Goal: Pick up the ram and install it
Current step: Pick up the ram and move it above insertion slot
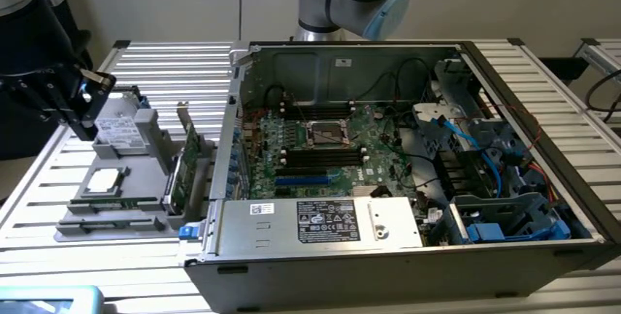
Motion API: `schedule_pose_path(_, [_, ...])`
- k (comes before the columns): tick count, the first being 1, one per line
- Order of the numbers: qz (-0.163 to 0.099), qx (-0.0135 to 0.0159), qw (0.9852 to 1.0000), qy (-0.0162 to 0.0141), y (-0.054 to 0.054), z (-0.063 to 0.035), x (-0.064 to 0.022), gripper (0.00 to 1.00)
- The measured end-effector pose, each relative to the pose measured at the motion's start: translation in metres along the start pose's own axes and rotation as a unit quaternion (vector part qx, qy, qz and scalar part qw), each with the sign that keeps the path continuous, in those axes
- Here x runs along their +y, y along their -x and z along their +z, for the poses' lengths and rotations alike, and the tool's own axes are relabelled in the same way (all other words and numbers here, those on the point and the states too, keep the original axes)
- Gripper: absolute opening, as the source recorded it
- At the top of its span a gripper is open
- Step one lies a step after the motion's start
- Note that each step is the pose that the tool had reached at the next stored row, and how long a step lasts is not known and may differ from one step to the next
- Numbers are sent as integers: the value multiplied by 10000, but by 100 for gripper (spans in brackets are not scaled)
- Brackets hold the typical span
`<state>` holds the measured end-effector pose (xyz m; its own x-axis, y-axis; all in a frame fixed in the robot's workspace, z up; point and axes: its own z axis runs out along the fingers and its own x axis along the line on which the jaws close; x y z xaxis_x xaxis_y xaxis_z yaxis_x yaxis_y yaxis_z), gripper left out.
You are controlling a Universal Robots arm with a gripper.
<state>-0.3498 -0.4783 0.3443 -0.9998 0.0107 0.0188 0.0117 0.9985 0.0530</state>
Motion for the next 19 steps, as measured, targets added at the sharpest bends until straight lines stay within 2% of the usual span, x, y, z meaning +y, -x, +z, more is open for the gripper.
schedule_pose_path(5, [-455, 25, 9990, -8, 1, -1, 0, 11])
schedule_pose_path(10, [-897, 48, 9960, -9, 1, 0, 0, 11])
schedule_pose_path(13, [-1176, 62, 9930, 4, 1, 1, 0, 11])
schedule_pose_path(15, [-1351, 70, 9908, 2, 1, 3, 0, 11])
schedule_pose_path(19, [-1712, 91, 9852, -5, 1, 2, 0, 11])
